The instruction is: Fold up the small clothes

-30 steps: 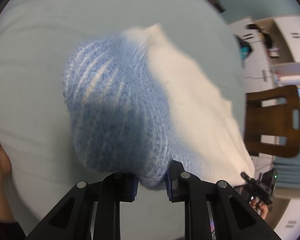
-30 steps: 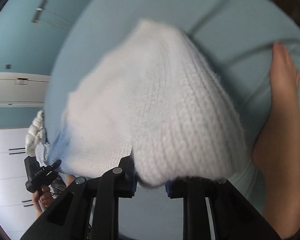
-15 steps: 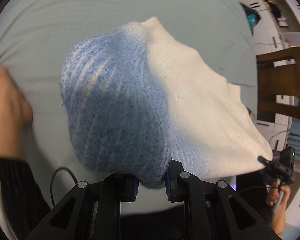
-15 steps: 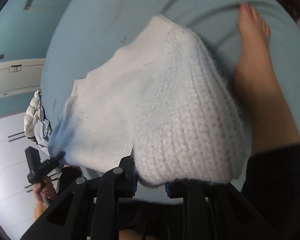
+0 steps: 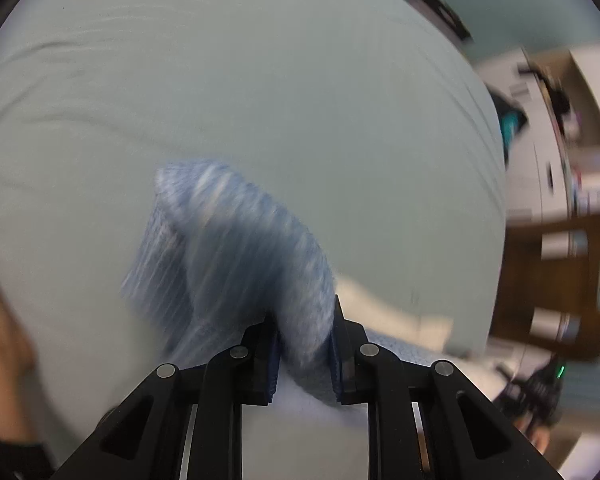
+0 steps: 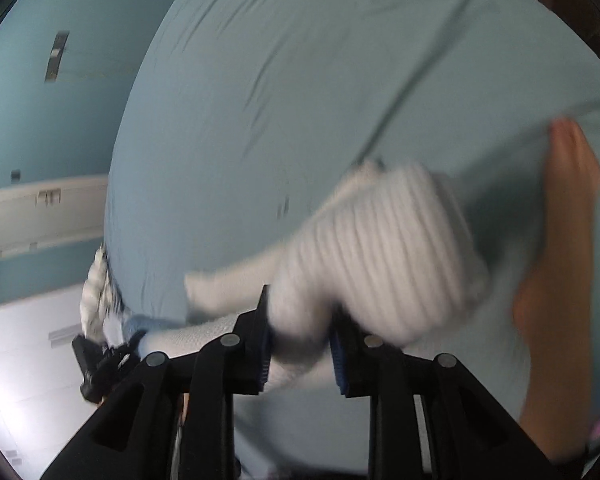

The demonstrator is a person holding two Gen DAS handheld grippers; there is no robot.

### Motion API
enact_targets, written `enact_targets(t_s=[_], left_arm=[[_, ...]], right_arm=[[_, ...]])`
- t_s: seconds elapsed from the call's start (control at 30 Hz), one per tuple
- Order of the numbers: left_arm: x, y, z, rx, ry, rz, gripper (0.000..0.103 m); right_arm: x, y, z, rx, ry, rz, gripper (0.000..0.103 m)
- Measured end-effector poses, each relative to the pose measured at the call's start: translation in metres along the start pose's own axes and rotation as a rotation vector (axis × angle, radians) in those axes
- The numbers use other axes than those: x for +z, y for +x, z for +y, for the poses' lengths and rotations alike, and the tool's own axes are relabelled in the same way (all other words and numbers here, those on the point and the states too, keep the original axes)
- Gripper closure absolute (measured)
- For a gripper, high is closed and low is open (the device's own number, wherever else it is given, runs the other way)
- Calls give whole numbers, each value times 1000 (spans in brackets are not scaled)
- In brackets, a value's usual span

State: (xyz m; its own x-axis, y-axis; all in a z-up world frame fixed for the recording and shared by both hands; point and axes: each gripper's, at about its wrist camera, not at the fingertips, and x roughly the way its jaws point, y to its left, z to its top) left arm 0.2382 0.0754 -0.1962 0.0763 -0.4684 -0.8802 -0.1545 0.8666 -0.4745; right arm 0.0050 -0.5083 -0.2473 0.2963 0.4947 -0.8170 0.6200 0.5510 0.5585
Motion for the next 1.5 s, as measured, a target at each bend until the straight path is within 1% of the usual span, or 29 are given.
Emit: enact_targets(t_s=[0.07, 0.13, 0.17, 0.23, 0.27, 0.33, 0.37, 0.4, 0.43, 0.47, 0.57, 0.6, 0.63, 0.67, 0.7, 0.77, 0.87, 0.93, 0.97, 1.0, 1.07, 1.13, 1.2, 1.23, 1.27, 1.3, 1.33, 1.4, 1.5], left_arm=[[16, 44, -9, -39, -27, 15, 78], [26, 54, 4, -51, -46, -11, 67], [27, 54, 7, -30, -38, -30, 62], [26, 47, 8, 26, 12, -64, 21], [24, 40, 11, 39, 31, -101, 18], [21, 24, 13, 86, 90, -185, 17], [18, 23, 11, 119, 129, -198, 17], [13, 25, 7, 150, 183, -192, 17], [7, 30, 3, 167, 249, -179, 17], [-2, 36, -2, 178, 311, -168, 17], [-35, 65, -22, 266, 503, -132, 17], [-43, 77, -21, 329, 543, -122, 17], [-48, 91, -20, 413, 568, -117, 15], [-52, 101, -15, 475, 581, -120, 12], [-53, 105, -8, 489, 575, -139, 3], [-51, 101, 8, 512, 518, -214, 0], [-46, 102, 21, 498, 510, -219, 0], [-51, 102, 25, 523, 541, -235, 0], [-55, 103, 20, 542, 552, -246, 0], [-58, 106, 13, 560, 554, -251, 0], [-64, 99, 3, 595, 545, -259, 0], [-77, 82, -3, 614, 572, -317, 2], [-96, 65, -29, 598, 652, -423, 2], [-106, 61, -44, 577, 695, -467, 1], [-119, 56, -55, 550, 738, -510, 0], [-126, 59, -71, 529, 763, -532, 0], [-137, 60, -80, 499, 790, -546, 0], [-160, 75, -93, 434, 846, -507, 0], [-181, 119, -105, 448, 903, -401, 0]], right_arm=[[25, 19, -11, 33, 1, -50, 73], [41, 30, -25, 42, -6, -84, 68], [45, 30, -34, 64, 14, -101, 66], [49, 20, -52, 102, 32, -126, 58], [50, 12, -61, 142, 27, -123, 56], [50, -4, -71, 156, -12, -146, 48], [50, -7, -71, 117, -48, -165, 41], [47, -2, -63, 34, -76, -177, 29], [43, -3, -64, -89, -116, -210, 28], [37, -1, -61, -132, -145, -225, 28], [24, 17, -60, -146, -254, -139, 28], [20, 24, -57, -160, -288, -112, 29], [17, 31, -54, -204, -320, -101, 34], [11, 36, -50, -277, -369, -112, 60], [7, 39, -43, -319, -417, -113, 68], [-4, 29, -35, -351, -510, -135, 73], [-16, 27, -39, -398, -520, -151, 74], [-17, 45, -41, -402, -496, -137, 72], [-17, 52, -37, -414, -500, -151, 65], [-19, 50, -35, -449, -514, -185, 50], [-26, 49, -14, -534, -542, -245, 37], [-40, 37, 6, -611, -578, -334, 36], [-61, 22, 31, -684, -641, -500, 34], [-73, 17, 45, -678, -687, -582, 33], [-86, 28, 71, -639, -738, -635, 27], [-97, 27, 80, -596, -783, -660, 20], [-102, 28, 89, -558, -812, -663, 18], [-123, 45, 98, -454, -879, -623, 17], [-134, 73, 89, -393, -897, -530, 17]])
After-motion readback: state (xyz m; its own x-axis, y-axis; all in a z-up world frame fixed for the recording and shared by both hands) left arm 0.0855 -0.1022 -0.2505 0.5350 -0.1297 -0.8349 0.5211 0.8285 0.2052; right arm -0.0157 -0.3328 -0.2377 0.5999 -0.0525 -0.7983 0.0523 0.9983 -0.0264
